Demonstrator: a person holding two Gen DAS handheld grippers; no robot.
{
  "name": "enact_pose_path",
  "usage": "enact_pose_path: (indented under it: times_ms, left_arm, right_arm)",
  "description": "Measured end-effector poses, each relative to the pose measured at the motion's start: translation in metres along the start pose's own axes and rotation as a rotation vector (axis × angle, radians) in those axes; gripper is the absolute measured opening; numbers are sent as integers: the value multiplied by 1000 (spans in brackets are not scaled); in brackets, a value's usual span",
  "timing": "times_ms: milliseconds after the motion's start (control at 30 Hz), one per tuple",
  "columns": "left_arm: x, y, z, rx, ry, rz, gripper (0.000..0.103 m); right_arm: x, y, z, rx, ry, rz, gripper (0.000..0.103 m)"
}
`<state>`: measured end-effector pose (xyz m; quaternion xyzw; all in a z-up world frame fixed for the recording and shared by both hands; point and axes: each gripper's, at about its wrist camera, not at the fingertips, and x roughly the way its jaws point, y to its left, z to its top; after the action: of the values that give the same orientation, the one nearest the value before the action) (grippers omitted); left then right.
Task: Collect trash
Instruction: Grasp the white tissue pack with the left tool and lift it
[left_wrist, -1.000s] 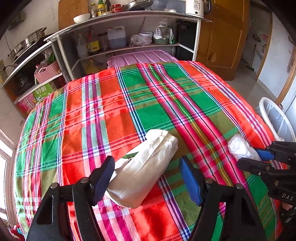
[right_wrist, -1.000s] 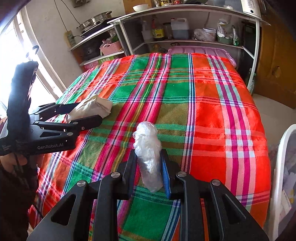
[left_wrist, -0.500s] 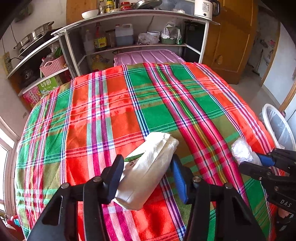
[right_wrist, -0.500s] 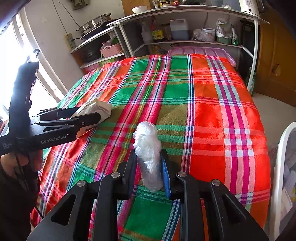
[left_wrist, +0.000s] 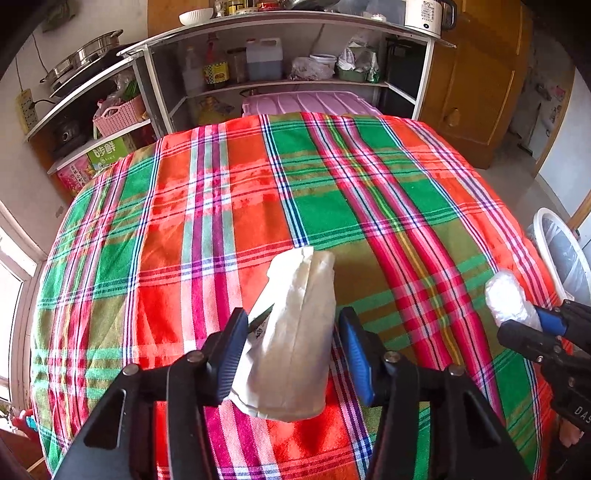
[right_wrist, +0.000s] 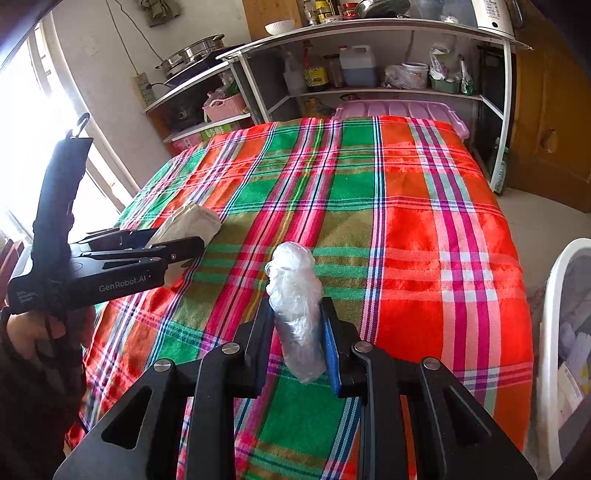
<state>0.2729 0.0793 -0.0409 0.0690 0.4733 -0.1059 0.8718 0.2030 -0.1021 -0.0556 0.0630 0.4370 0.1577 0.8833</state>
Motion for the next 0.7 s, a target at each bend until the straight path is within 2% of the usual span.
enact_pose_path:
  times_ms: [133,433,700]
  left_arm:
    - [-1,3,-1,-29,-12,-14,52]
    - [-14,-8,-1,-14,-33,-11,39]
    - [-34,-20,-7,-9,-60,-38,37]
  right_arm:
    - [-1,0,-1,2,-2,4,26]
    - [-7,-2,-2,7,-12,10,26]
    - [-23,-7,-5,19,-40,13,26]
